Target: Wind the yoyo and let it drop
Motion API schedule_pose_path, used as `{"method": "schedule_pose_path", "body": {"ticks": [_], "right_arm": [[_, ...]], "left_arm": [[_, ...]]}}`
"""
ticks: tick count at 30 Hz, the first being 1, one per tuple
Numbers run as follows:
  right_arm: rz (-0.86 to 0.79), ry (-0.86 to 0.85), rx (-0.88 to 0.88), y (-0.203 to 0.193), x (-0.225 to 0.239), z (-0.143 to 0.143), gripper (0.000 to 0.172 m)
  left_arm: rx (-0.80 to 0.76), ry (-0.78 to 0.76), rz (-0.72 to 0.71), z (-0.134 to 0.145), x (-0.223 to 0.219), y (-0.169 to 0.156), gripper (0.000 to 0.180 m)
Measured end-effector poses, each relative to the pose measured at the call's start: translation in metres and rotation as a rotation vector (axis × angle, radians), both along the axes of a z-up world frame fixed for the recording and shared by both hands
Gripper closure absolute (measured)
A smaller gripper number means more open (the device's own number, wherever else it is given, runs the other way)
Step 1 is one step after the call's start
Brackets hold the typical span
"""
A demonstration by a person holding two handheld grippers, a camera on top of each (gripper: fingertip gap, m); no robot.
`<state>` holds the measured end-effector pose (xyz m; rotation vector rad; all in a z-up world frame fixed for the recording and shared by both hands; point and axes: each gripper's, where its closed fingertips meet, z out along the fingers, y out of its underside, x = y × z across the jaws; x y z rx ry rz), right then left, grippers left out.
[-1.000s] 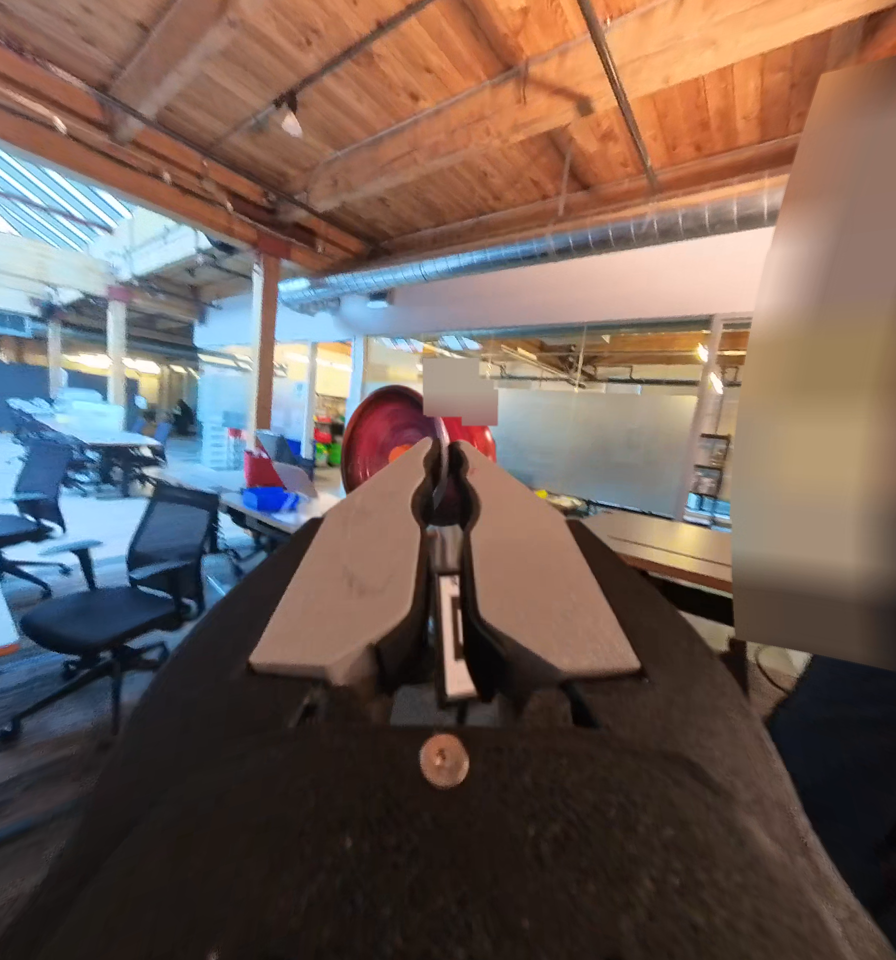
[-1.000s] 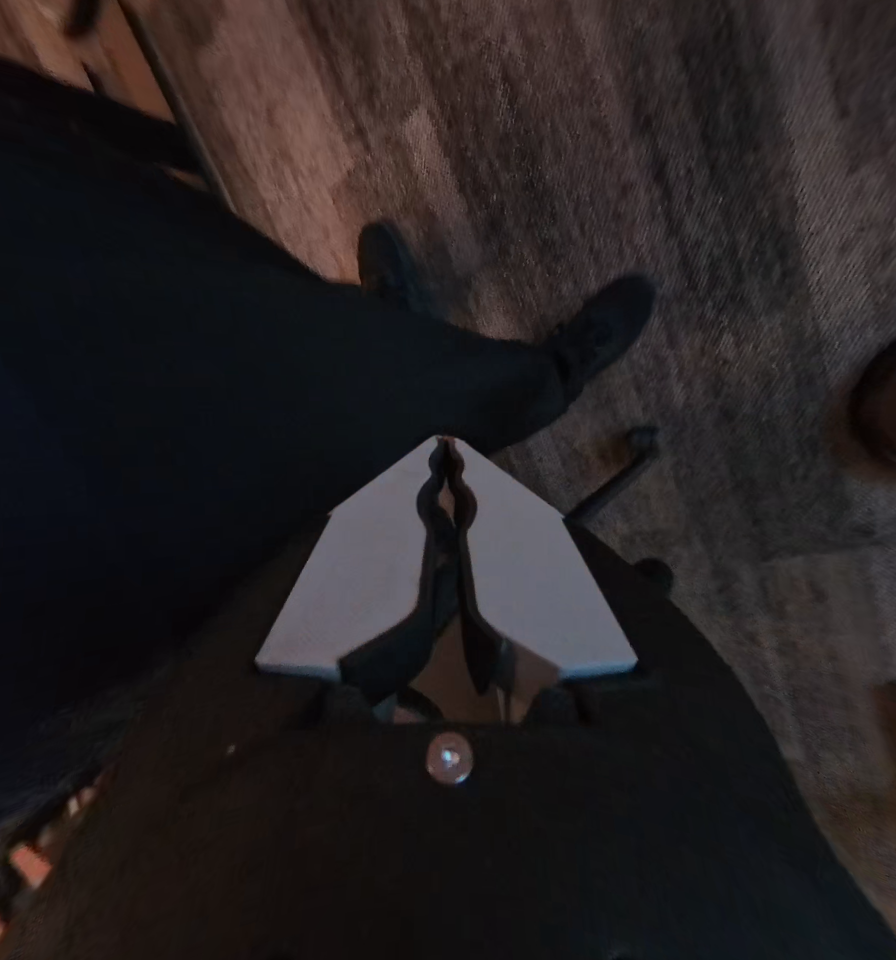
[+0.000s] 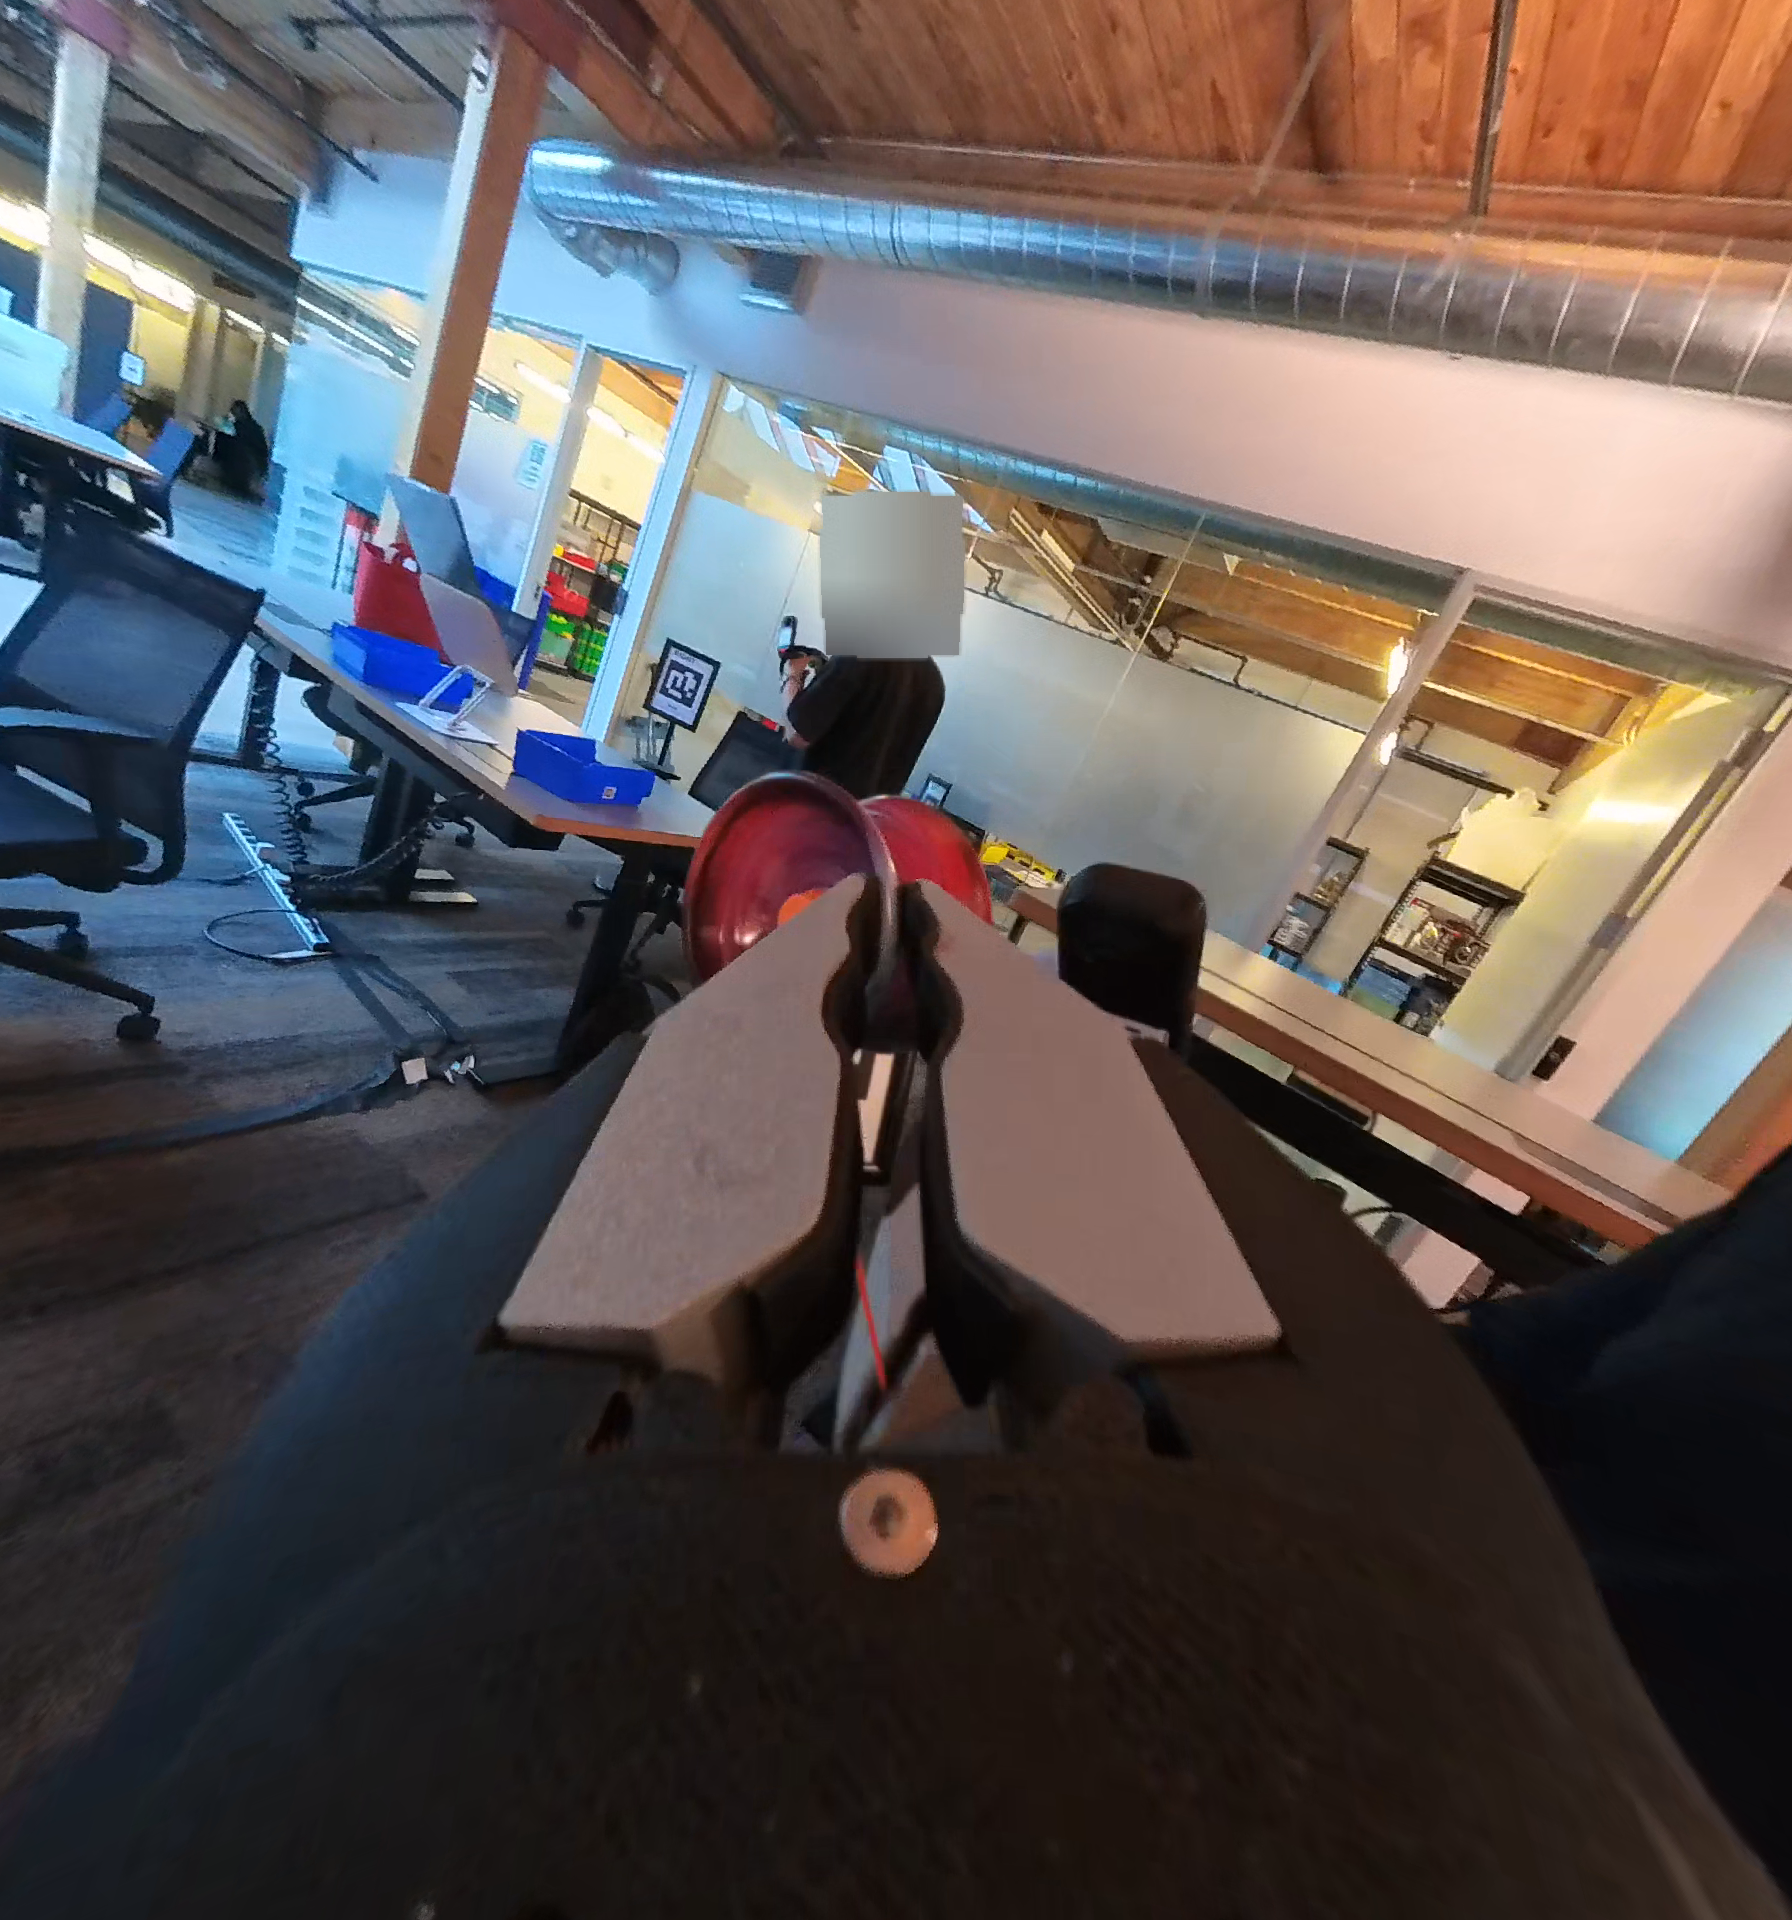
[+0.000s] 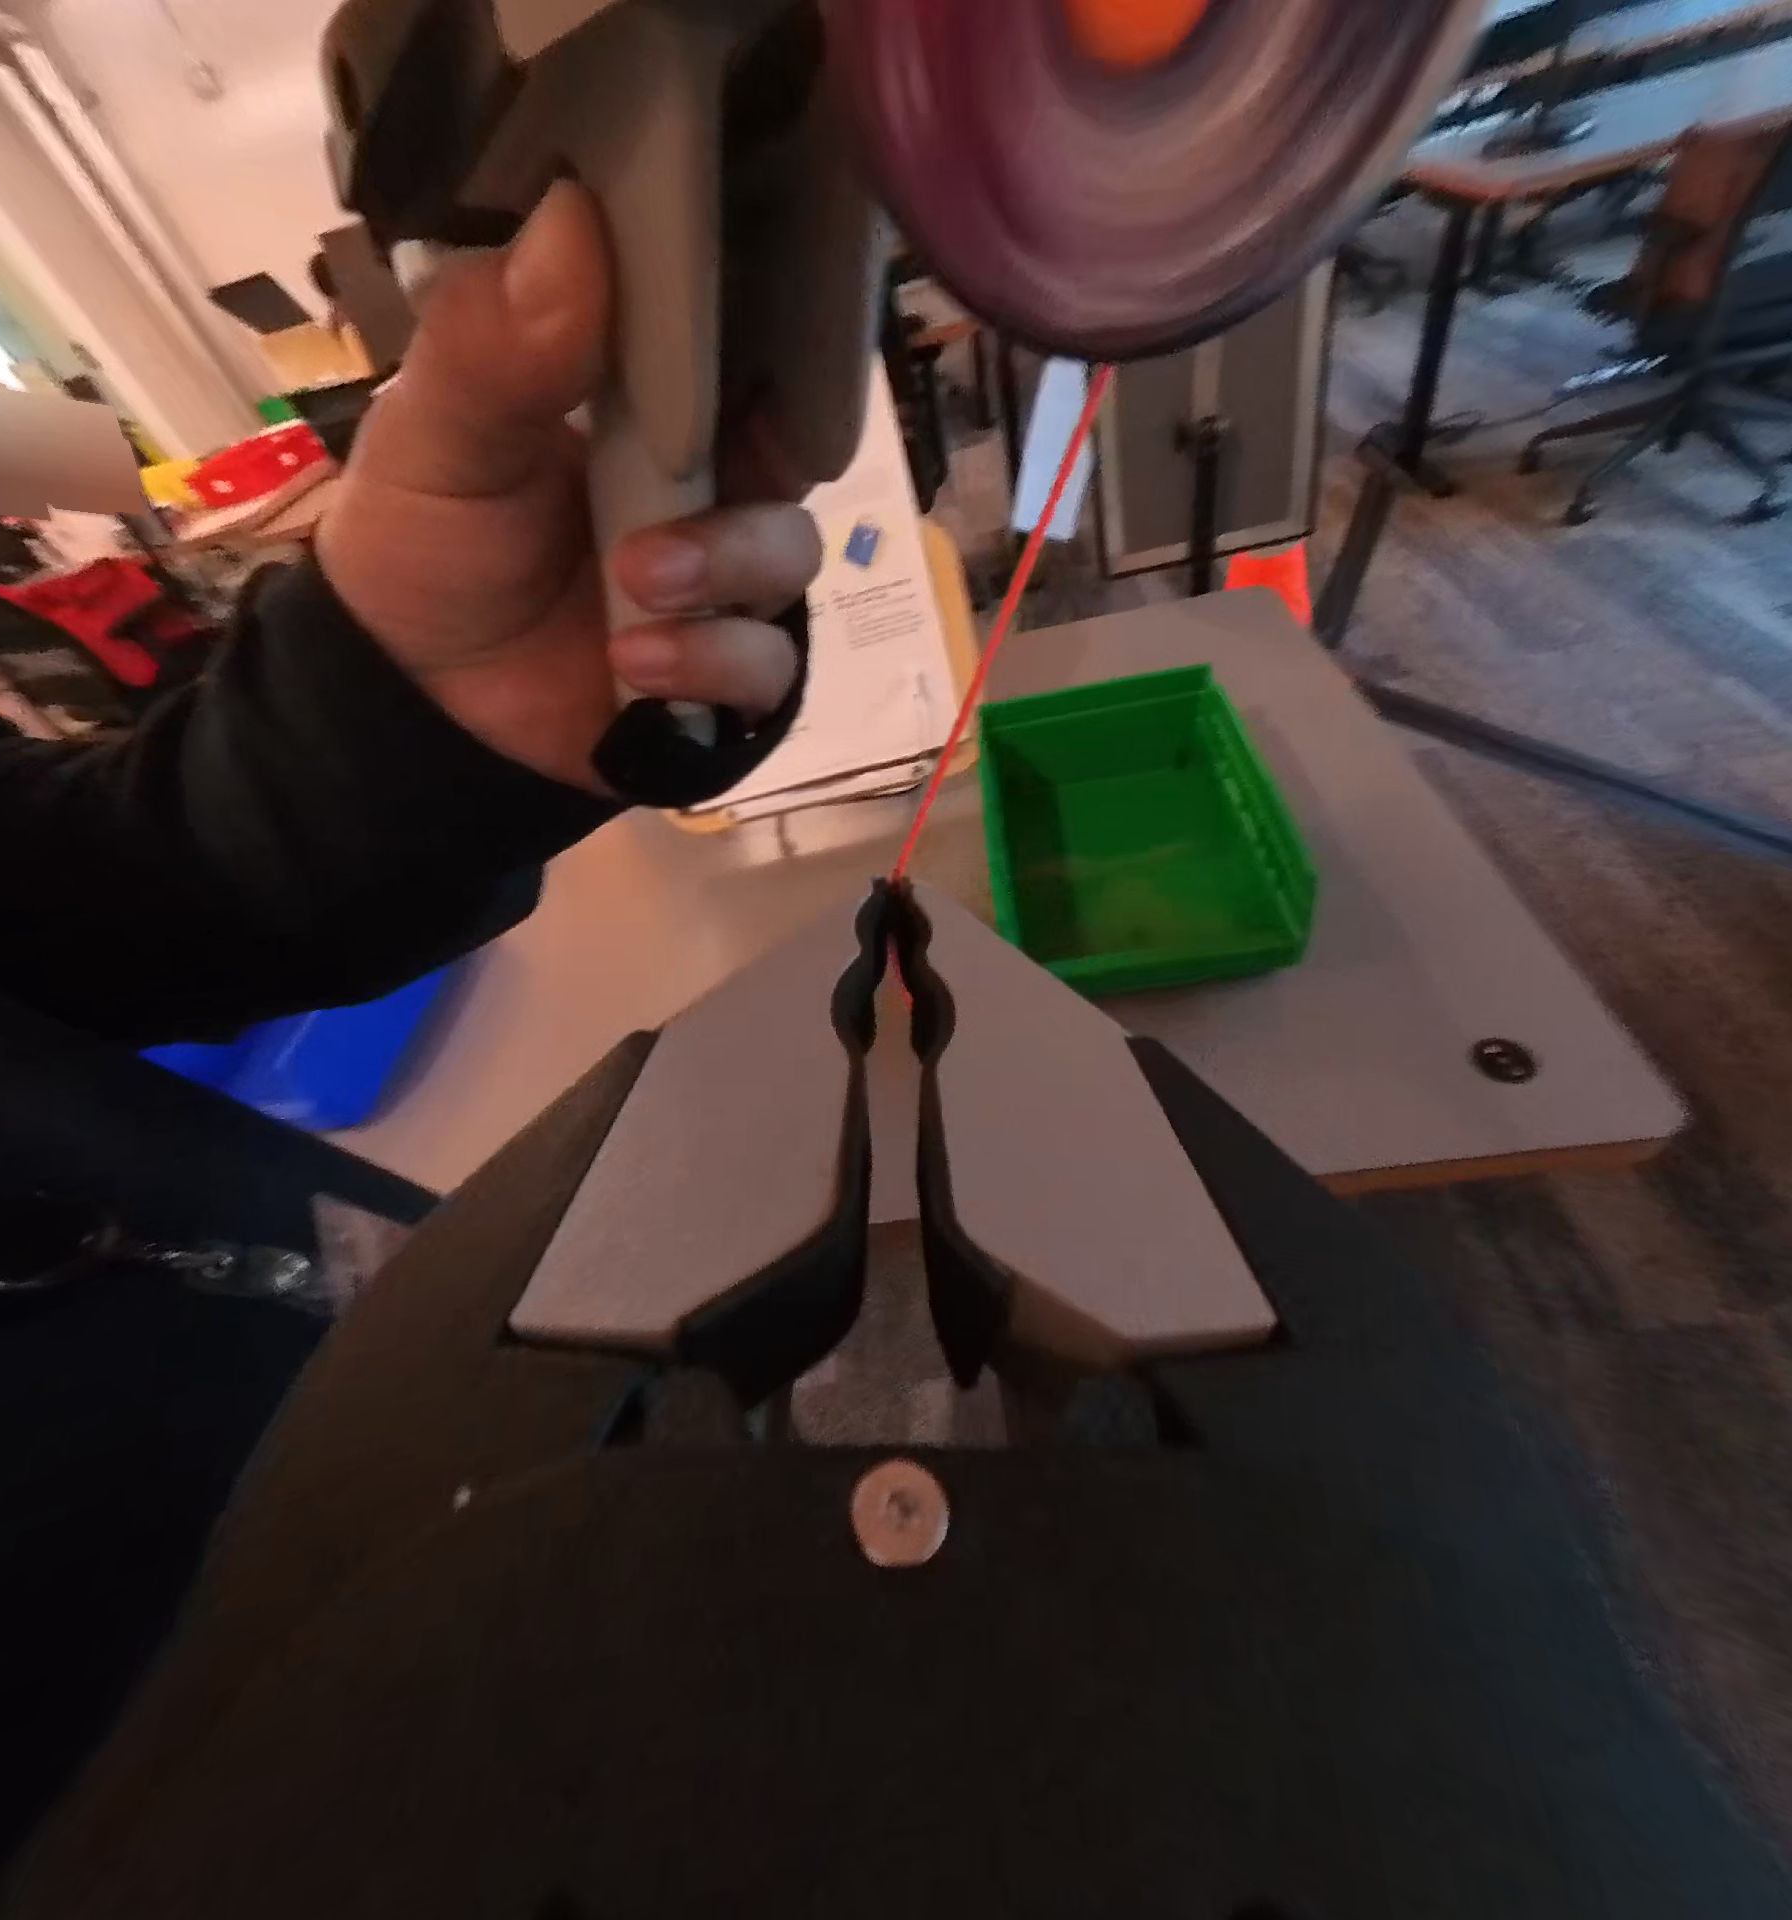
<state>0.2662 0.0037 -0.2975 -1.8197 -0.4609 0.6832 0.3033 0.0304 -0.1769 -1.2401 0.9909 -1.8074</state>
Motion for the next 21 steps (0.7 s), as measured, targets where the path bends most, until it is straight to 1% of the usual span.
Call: {"method": "schedule_pose_path", "body": {"ticks": [4,7,9,12,14,17,19,21], "right_arm": [[0.156,0.203,-0.067,-0.015,-0.024,-0.004,0.172],[0.196,0.271,-0.119,-0.017,-0.029,-0.020,0.172],[0.259,0.361,-0.152,-0.024,-0.035,-0.019,0.172],[0.385,0.462,-0.163,-0.042,-0.042,-0.003,0.172],[0.439,0.440,-0.144,-0.053,-0.039,0.007,0.172],[0.457,0.338,-0.132,-0.057,-0.020,0.019,0.172],[0.438,0.284,-0.111,-0.054,-0.002,0.033,0.172],[0.381,0.204,-0.088,-0.045,0.018,0.044,0.172]], "left_arm": [[-0.026,0.032,-0.012,-0.015,0.005,0.000,0.179],[-0.011,0.056,-0.006,-0.023,0.006,0.000,0.179],[0.050,0.097,0.030,-0.033,0.008,0.000,0.179],[0.210,0.191,0.118,-0.052,0.007,0.003,0.180],[0.308,0.235,0.152,-0.061,0.003,0.002,0.179],[0.472,0.337,0.212,-0.079,-0.003,0.005,0.179],[0.553,0.395,0.209,-0.090,-0.005,0.003,0.179],[0.587,0.459,0.161,-0.106,-0.006,-0.003,0.179]]}}
